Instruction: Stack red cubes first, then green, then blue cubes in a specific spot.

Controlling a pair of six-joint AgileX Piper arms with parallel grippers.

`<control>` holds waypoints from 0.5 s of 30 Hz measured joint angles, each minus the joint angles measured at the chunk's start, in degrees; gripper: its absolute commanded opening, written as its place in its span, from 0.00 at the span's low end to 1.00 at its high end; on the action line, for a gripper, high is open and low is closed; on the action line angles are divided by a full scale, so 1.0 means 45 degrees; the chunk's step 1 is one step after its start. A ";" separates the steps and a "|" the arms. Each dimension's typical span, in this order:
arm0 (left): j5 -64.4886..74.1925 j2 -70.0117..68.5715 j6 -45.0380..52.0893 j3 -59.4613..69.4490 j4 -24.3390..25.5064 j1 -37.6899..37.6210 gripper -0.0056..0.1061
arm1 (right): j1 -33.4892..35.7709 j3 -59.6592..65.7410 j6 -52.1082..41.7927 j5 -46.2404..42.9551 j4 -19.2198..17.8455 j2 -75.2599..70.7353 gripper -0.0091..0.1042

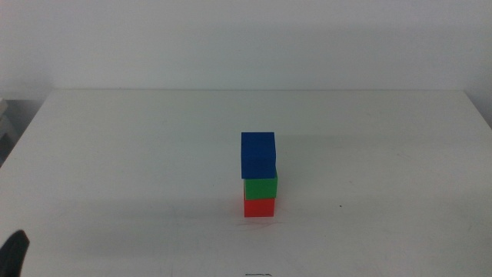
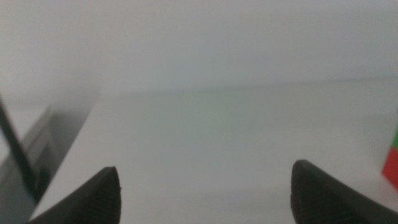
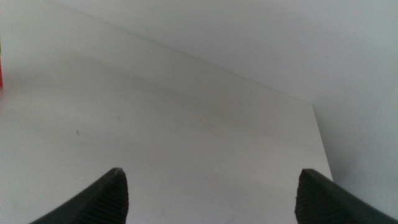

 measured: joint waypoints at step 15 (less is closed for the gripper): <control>-0.2009 -0.0009 0.0000 0.1912 -0.1835 0.2146 0.89 | -0.0789 0.1593 0.0000 -0.0392 0.0371 -0.1482 0.83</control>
